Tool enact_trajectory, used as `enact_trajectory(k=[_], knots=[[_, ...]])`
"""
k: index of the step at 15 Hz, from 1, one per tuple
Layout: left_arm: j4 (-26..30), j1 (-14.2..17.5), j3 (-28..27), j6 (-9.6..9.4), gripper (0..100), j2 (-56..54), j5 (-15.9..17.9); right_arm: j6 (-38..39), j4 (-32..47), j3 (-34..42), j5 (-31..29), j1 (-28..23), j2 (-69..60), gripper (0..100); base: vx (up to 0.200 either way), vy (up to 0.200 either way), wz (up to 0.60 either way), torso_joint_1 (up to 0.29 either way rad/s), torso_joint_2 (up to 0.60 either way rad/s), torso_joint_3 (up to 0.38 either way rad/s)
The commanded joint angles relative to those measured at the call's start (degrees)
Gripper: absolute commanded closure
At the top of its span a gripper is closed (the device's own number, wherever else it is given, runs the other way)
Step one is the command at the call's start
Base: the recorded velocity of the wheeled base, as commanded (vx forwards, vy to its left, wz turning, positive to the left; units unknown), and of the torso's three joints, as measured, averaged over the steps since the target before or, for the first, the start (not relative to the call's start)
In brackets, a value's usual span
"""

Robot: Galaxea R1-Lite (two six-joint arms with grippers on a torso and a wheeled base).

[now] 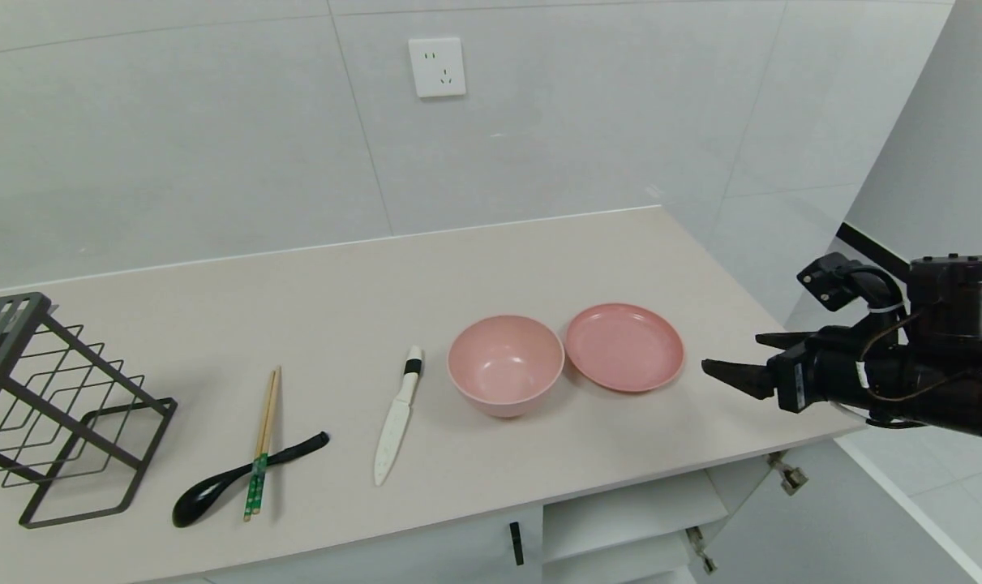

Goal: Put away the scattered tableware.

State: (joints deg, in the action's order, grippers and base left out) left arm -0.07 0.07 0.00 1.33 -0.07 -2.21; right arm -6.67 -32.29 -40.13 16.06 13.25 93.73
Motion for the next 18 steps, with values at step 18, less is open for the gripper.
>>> enact_trajectory(k=[18], knots=[[0.1,0.0,0.0,-0.1,0,0.1,0.2,3.3,-0.5,-26.3,-2.8,-2.2,28.7,0,0.0,0.0,0.0,0.0,0.0,0.0]])
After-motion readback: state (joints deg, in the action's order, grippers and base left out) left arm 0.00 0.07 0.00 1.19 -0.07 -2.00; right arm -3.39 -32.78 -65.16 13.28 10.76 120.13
